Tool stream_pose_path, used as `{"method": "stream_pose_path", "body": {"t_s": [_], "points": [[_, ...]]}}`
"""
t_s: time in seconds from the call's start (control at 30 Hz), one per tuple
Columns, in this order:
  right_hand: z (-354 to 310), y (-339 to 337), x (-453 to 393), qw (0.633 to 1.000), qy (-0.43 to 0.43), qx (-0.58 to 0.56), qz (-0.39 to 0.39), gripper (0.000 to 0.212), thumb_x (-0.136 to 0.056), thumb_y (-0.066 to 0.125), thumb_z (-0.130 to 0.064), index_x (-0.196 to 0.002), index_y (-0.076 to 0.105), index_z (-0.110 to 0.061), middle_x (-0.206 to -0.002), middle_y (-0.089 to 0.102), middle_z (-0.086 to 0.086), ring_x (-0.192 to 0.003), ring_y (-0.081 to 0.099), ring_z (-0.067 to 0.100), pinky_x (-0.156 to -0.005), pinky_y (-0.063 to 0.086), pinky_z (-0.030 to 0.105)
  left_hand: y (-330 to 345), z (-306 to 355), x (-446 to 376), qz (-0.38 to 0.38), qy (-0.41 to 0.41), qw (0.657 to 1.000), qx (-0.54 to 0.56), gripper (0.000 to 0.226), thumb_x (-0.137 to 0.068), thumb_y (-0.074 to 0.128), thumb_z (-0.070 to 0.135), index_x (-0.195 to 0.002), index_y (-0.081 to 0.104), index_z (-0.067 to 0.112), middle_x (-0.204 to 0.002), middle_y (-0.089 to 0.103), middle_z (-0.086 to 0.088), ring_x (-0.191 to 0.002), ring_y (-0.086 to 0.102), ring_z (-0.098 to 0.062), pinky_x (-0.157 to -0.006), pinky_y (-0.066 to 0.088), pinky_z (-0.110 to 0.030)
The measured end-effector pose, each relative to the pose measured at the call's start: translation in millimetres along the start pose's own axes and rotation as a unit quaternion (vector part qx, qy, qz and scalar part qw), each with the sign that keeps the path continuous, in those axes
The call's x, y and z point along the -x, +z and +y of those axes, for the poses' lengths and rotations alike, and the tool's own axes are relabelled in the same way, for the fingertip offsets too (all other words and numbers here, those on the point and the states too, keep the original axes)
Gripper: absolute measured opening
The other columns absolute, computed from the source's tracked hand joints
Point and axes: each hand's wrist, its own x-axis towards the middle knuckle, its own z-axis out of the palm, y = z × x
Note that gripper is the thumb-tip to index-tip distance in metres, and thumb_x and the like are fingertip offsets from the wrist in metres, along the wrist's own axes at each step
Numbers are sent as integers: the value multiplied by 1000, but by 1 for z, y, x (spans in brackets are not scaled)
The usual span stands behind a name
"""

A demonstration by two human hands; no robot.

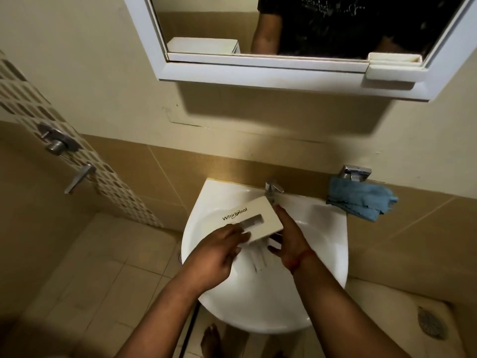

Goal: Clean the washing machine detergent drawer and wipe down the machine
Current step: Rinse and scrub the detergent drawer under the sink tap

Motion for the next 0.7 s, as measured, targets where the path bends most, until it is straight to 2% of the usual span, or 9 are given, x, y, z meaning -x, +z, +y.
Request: {"method": "stream_pose_path", "body": {"t_s": [0.07, 0.2, 0.3, 0.37, 0.4, 0.47, 0.53, 0.6, 0.7], "points": [[-5, -11, 6, 999, -2, 30, -20, 27, -88, 60, -50, -101, 68, -27, -102, 71, -1, -102, 61, 19, -98, 46, 46, 6, -5, 3, -21, 15, 1000, -6, 40, -90, 58, 15, -127, 63, 25, -133, 58, 7, -125, 50, -12, -107, 36, -25], [-9, -20, 13, 988, -43, 137, -59, 21, -92, 62, -25, -112, 66, -18, -113, 69, 12, -102, 64, 28, -88, 53, 45, 22, -9, 7, 5, 2, 1000, -1, 43, -84, 57, 10, -118, 64, 36, -125, 59, 17, -129, 45, -9, -119, 18, -46], [-4, -14, 17, 976, -105, 187, -25, 16, -96, 55, -23, -108, 66, -21, -110, 69, 8, -100, 64, 29, -89, 53, 47, 35, -4, 8, 126, -122, 980, 93, 41, -90, 60, 7, -125, 60, 29, -135, 45, 5, -133, 40, -15, -114, 31, -40], [5, -13, 18, 981, -116, 152, 17, 17, -98, 50, -22, -109, 63, -20, -112, 67, 9, -98, 64, 27, -84, 54, 46, 34, -5, 7, 241, -308, 900, 193, 37, -94, 62, 21, -130, 54, 24, -137, 38, 3, -131, 41, -16, -109, 38, -37], [11, -14, 20, 985, -117, 124, 35, 17, -98, 48, -21, -109, 61, -20, -112, 66, 9, -97, 64, 25, -80, 55, 44, 31, -6, 6, 246, -393, 853, 240, 40, -94, 61, 29, -133, 50, 24, -138, 39, 2, -128, 45, -18, -107, 41, -39], [22, -17, 29, 990, -113, 73, 52, 18, -100, 46, -21, -111, 59, -24, -111, 66, 5, -98, 63, 23, -77, 56, 41, 28, -12, 4, 162, -482, 778, 368, 42, -96, 57, 37, -134, 49, 22, -136, 50, -1, -119, 55, -19, -100, 49, -41], [30, -19, 35, 993, -105, 36, 42, 20, -101, 45, -21, -116, 57, -24, -112, 66, 3, -103, 63, 25, -82, 58, 44, 24, -15, -1, 88, -467, 720, 506, 32, -101, 51, 32, -127, 59, 15, -125, 64, -6, -110, 64, -23, -85, 58, -39], [33, -22, 36, 996, -86, 9, 29, 22, -101, 45, -20, -121, 55, -20, -116, 65, 4, -108, 62, 27, -88, 55, 50, 17, -12, -5, 82, -432, 722, 534, 29, -103, 46, 26, -121, 64, 13, -116, 70, -8, -105, 67, -23, -75, 59, -35], [37, -23, 29, 997, -48, -58, 14, 23, -100, 42, -14, -118, 57, -18, -113, 66, 7, -104, 61, 28, -89, 51, 54, 9, -11, -10, 95, -402, 769, 489, 26, -103, 44, 23, -116, 65, 14, -108, 72, -3, -95, 69, -13, -69, 57, -27]]}}
